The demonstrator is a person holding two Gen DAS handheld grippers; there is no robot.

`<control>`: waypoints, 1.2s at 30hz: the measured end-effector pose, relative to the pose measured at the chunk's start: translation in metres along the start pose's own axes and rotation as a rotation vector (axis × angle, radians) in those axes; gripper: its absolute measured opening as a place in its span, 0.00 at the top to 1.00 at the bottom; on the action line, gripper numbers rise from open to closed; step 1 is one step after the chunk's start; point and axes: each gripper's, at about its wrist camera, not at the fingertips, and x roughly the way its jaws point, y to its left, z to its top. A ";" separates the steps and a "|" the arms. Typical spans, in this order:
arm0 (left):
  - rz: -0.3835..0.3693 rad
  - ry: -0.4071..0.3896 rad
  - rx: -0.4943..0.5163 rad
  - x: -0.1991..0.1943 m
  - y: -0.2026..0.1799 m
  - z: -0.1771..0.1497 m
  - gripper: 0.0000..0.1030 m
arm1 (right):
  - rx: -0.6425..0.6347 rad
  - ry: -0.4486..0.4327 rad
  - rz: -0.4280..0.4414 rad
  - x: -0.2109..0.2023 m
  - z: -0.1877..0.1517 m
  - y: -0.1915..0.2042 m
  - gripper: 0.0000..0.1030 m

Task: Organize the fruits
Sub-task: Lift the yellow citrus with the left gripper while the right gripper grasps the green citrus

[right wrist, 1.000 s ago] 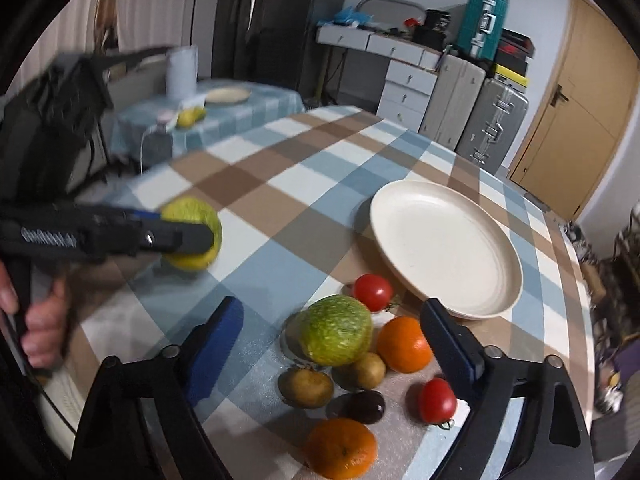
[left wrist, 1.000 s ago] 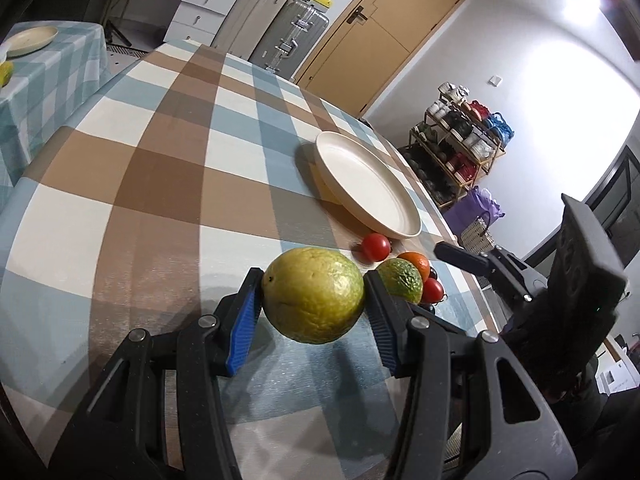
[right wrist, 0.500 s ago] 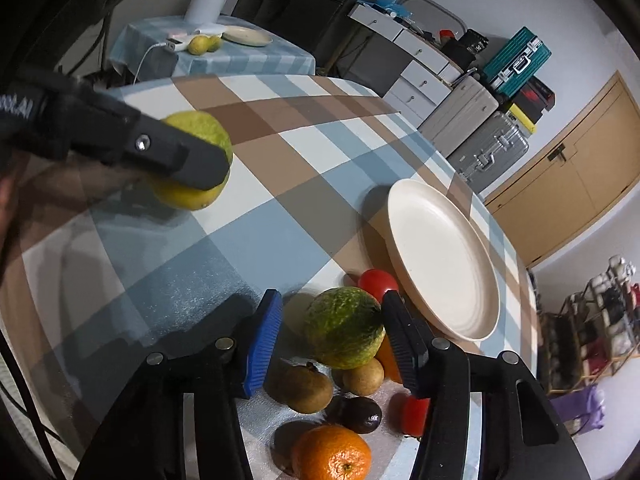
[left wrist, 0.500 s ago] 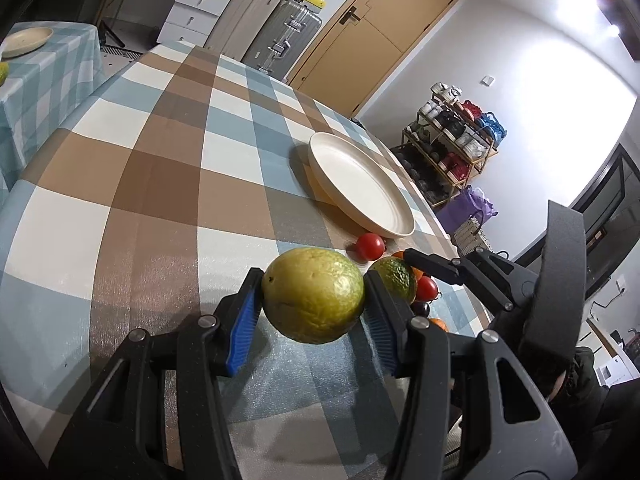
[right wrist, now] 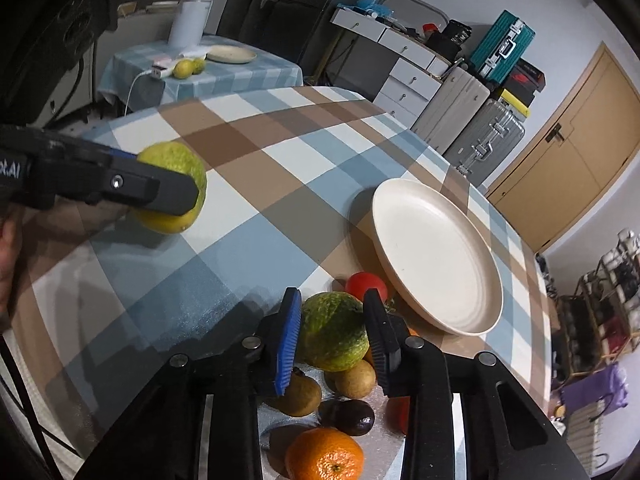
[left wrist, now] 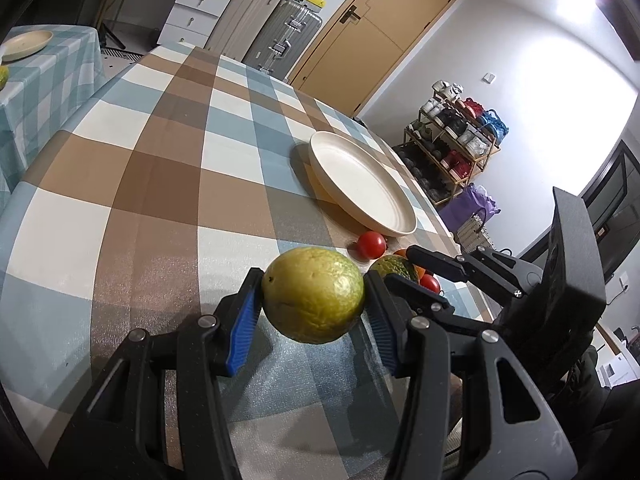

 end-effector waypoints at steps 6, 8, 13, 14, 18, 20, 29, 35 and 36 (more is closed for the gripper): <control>0.001 0.005 -0.001 0.001 0.002 0.000 0.54 | 0.091 0.003 0.065 -0.001 -0.001 -0.013 0.70; 0.003 0.009 -0.003 0.002 0.003 -0.001 0.54 | 0.120 0.006 0.083 -0.002 -0.003 -0.017 0.70; 0.000 0.017 -0.007 0.004 0.004 -0.001 0.54 | 0.174 0.003 0.122 -0.001 -0.005 -0.024 0.69; -0.001 0.019 -0.010 0.004 0.005 -0.001 0.54 | 0.187 0.001 0.132 -0.001 -0.006 -0.025 0.66; -0.003 0.020 -0.006 0.005 0.003 -0.002 0.54 | 0.194 0.007 0.126 0.001 -0.007 -0.024 0.59; -0.002 0.021 -0.004 0.006 0.002 -0.002 0.54 | 0.185 0.017 0.125 0.004 -0.007 -0.022 0.58; 0.003 0.025 -0.002 0.007 0.001 -0.002 0.54 | 0.142 0.033 0.106 0.006 -0.009 -0.017 0.58; 0.016 0.015 0.000 0.008 -0.001 0.000 0.54 | 0.285 -0.008 0.177 0.002 -0.013 -0.040 0.62; 0.017 0.017 0.005 0.008 -0.002 0.001 0.54 | 0.305 -0.015 0.193 0.001 -0.014 -0.043 0.63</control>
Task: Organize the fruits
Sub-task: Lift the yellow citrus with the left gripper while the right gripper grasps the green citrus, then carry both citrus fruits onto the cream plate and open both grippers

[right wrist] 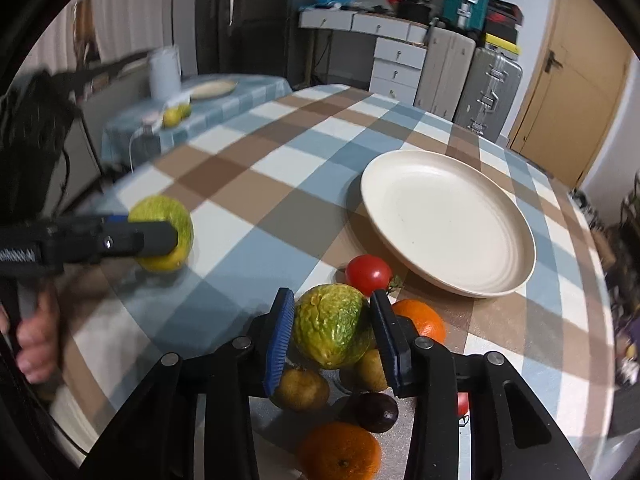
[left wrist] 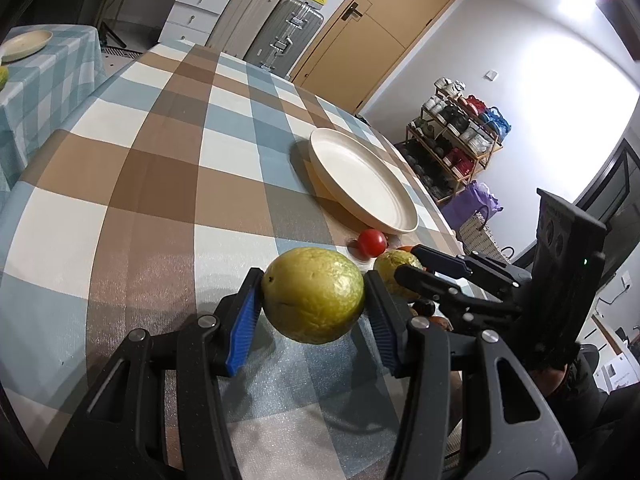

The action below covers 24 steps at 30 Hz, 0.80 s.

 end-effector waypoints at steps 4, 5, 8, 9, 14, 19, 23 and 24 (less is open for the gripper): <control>0.004 0.007 0.006 0.003 -0.003 0.001 0.54 | 0.029 0.010 0.043 0.001 -0.001 -0.005 0.66; 0.007 0.008 0.006 0.004 -0.004 0.002 0.54 | 0.028 0.012 0.044 0.001 -0.001 -0.004 0.66; 0.005 0.013 0.011 0.006 -0.007 0.001 0.54 | 0.046 0.024 0.067 0.003 -0.001 -0.008 0.64; 0.005 0.015 0.013 0.008 -0.008 0.001 0.54 | 0.052 0.025 0.073 0.003 -0.001 -0.010 0.63; 0.010 0.021 0.020 0.010 -0.011 0.000 0.54 | 0.087 0.093 0.121 0.019 -0.006 -0.011 0.54; 0.023 0.018 0.018 0.011 -0.009 0.002 0.54 | 0.082 0.072 0.132 0.019 -0.007 -0.006 0.55; 0.032 0.018 0.035 0.012 -0.013 0.007 0.54 | 0.106 0.012 0.147 0.006 -0.004 -0.011 0.56; 0.034 0.017 0.044 0.013 -0.015 0.010 0.54 | 0.111 -0.005 0.149 0.001 -0.001 -0.014 0.56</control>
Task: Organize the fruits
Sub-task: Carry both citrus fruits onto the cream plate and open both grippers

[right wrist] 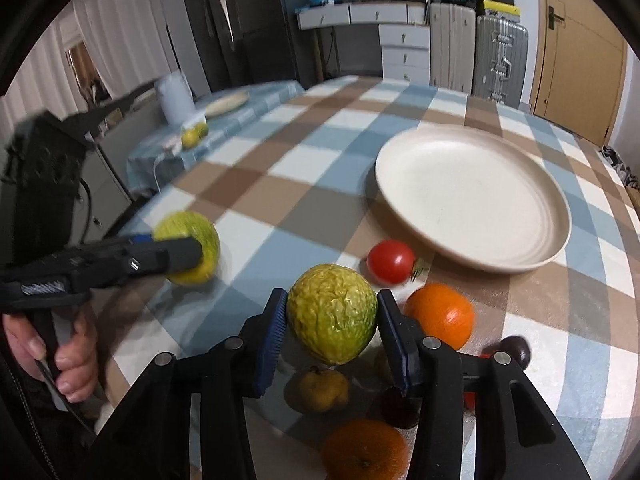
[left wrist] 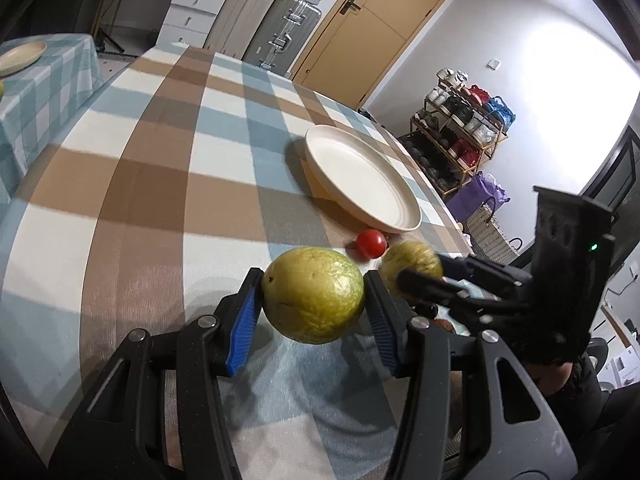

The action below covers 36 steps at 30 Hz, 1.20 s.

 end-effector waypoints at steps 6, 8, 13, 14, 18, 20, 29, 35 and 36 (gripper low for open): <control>-0.003 -0.014 0.054 0.012 -0.020 0.035 0.54 | 0.036 -0.099 0.032 -0.029 0.023 -0.025 0.56; -0.009 -0.014 0.075 0.022 -0.030 0.053 0.54 | 0.066 -0.129 0.053 -0.037 0.031 -0.041 0.56; -0.010 -0.012 0.133 0.049 -0.055 0.092 0.54 | 0.144 -0.181 0.076 -0.046 0.055 -0.089 0.56; -0.013 -0.008 0.133 0.058 -0.059 0.102 0.54 | 0.149 -0.186 0.081 -0.045 0.060 -0.099 0.56; -0.005 0.005 0.139 0.094 -0.071 0.131 0.54 | 0.177 -0.194 0.105 -0.034 0.081 -0.133 0.56; -0.011 0.024 0.142 0.115 -0.074 0.145 0.54 | 0.190 -0.197 0.117 -0.025 0.089 -0.147 0.56; -0.001 0.110 0.147 0.199 -0.072 0.174 0.54 | 0.234 -0.141 0.155 0.033 0.112 -0.190 0.56; 0.002 0.131 0.141 0.230 -0.070 0.179 0.54 | 0.262 -0.093 0.154 0.064 0.115 -0.209 0.56; 0.005 0.129 0.148 0.232 -0.071 0.178 0.54 | 0.265 -0.090 0.149 0.066 0.114 -0.211 0.56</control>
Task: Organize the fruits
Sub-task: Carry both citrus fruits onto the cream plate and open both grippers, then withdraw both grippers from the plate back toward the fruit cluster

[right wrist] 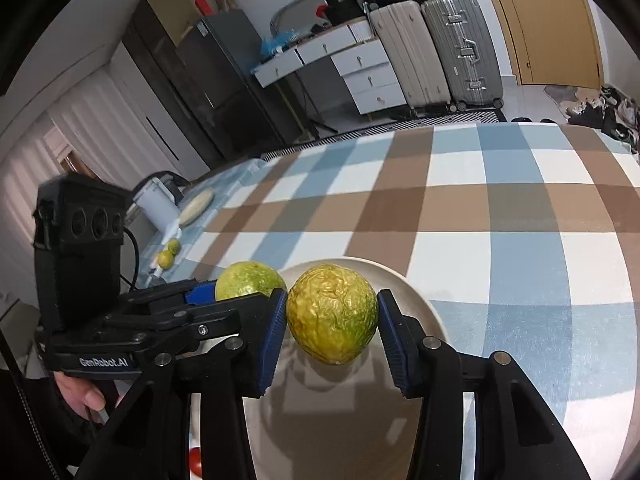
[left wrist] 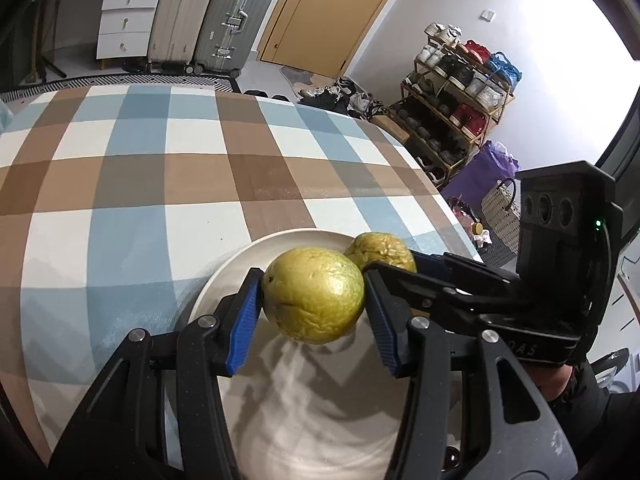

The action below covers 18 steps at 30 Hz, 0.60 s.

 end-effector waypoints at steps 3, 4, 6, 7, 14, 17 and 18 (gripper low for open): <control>0.008 0.005 0.009 0.007 0.001 0.000 0.54 | 0.023 0.005 -0.004 0.005 -0.001 -0.008 0.55; 0.008 0.010 0.009 0.009 0.002 -0.001 0.54 | 0.024 0.007 -0.001 0.006 -0.002 -0.009 0.55; 0.016 0.013 0.012 0.013 0.002 -0.001 0.53 | 0.027 0.011 -0.002 0.009 -0.003 -0.009 0.55; 0.024 0.005 0.016 0.012 0.001 -0.001 0.53 | 0.027 0.011 -0.005 0.010 -0.003 -0.009 0.55; 0.069 -0.078 -0.008 -0.010 -0.001 0.003 0.38 | 0.059 -0.037 0.003 0.006 0.002 -0.009 0.50; 0.091 -0.102 -0.002 -0.024 -0.004 0.001 0.31 | 0.071 -0.053 -0.001 -0.007 0.002 -0.006 0.40; 0.093 -0.108 -0.006 -0.031 -0.005 0.000 0.30 | 0.074 -0.067 0.001 -0.013 0.001 -0.006 0.31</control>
